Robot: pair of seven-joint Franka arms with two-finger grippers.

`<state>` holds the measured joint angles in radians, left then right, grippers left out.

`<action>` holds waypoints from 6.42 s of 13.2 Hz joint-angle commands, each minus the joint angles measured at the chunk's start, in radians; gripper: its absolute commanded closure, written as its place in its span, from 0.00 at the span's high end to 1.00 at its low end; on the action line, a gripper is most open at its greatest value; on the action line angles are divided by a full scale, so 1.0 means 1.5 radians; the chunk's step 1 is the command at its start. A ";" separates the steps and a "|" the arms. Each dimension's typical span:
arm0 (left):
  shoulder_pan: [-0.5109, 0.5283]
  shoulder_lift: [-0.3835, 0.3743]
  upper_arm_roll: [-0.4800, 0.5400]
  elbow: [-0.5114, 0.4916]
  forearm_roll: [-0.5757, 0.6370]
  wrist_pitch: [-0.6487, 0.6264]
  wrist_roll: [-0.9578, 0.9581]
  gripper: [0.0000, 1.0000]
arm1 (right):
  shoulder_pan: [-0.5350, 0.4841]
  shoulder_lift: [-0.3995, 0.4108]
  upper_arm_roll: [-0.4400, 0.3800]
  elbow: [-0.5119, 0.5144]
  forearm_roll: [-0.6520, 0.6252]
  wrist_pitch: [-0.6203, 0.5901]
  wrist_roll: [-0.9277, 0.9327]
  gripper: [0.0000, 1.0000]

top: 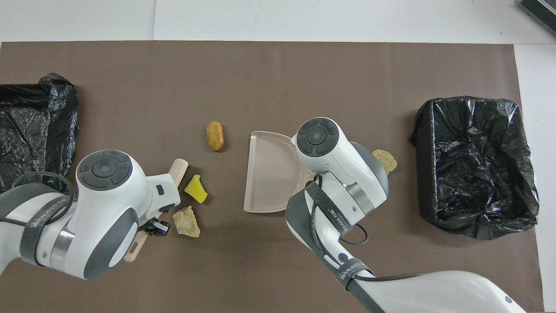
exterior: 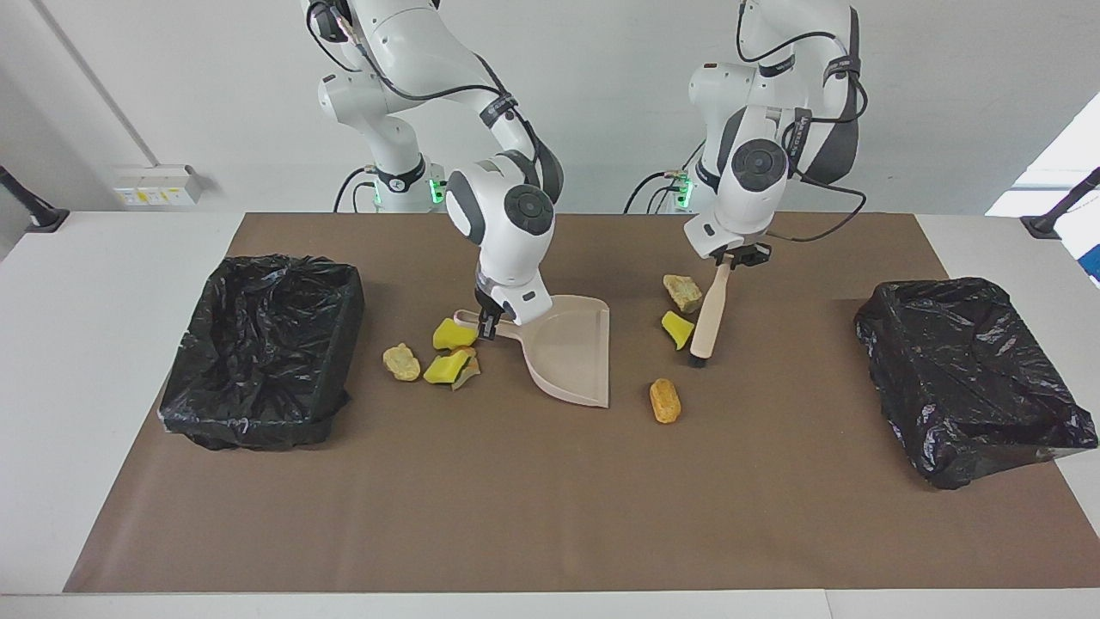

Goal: Sweep and dump trash in bin

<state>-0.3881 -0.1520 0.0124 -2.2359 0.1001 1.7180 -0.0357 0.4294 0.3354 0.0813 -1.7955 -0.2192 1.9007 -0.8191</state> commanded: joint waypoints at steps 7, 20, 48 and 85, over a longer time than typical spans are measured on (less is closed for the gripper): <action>-0.055 -0.154 0.004 -0.142 -0.093 -0.084 -0.435 0.00 | -0.023 -0.032 0.003 -0.076 0.000 0.066 -0.014 0.00; -0.095 0.024 0.006 -0.147 -0.209 0.296 -0.446 0.00 | 0.009 -0.039 0.002 -0.061 -0.025 0.017 0.011 0.00; -0.086 0.119 0.012 0.081 -0.159 0.233 -0.162 0.00 | 0.032 -0.059 0.004 -0.078 -0.021 -0.017 0.179 0.00; -0.131 0.170 0.009 0.125 -0.142 0.124 0.060 0.00 | 0.029 -0.073 0.004 -0.117 -0.020 0.032 0.199 0.00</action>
<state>-0.5818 0.1071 0.0123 -2.0558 -0.1054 1.9010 0.0780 0.4854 0.2397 0.0818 -1.9446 -0.2422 1.9171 -0.5456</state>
